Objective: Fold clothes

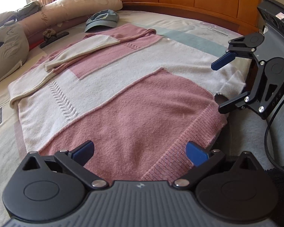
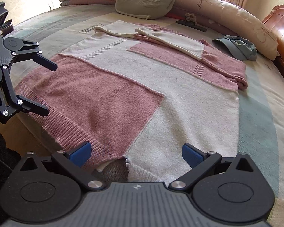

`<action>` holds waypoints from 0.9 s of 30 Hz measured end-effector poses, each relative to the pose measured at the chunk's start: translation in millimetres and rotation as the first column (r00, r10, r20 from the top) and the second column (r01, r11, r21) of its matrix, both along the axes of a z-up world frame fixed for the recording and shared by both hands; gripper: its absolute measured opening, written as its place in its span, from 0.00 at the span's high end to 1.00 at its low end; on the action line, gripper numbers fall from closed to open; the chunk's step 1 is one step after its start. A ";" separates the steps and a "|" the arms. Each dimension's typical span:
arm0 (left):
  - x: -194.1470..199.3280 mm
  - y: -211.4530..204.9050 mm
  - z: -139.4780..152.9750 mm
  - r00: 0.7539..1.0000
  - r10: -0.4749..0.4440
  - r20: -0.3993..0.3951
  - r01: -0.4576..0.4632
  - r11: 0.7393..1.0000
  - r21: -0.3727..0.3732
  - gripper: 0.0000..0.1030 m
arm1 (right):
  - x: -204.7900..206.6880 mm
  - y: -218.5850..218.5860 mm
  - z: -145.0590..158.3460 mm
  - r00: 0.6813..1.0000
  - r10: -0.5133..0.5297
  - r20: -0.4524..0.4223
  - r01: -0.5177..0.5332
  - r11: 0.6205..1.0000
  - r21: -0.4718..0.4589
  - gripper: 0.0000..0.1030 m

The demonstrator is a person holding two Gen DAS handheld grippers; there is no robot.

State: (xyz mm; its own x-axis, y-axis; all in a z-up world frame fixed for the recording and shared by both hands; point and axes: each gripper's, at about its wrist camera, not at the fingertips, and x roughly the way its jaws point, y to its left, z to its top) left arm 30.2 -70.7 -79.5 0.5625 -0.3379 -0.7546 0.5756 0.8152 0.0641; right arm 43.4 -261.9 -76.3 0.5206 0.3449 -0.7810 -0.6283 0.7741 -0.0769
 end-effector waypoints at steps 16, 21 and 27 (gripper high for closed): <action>-12.9 -17.9 2.7 0.997 -0.083 -0.005 0.083 0.996 0.020 0.01 | -24.1 40.0 -11.3 0.983 0.144 0.111 -0.112 0.960 -0.258 0.00; -14.6 -33.3 -1.0 0.992 -0.130 0.007 0.129 0.990 0.050 0.01 | -14.3 34.2 -3.2 0.983 0.087 0.159 -0.046 0.968 -0.247 0.00; -11.1 -53.5 -9.2 0.984 -0.174 0.022 0.170 0.979 0.113 0.01 | -13.4 32.2 2.4 0.982 0.062 0.176 -0.028 0.982 -0.188 0.00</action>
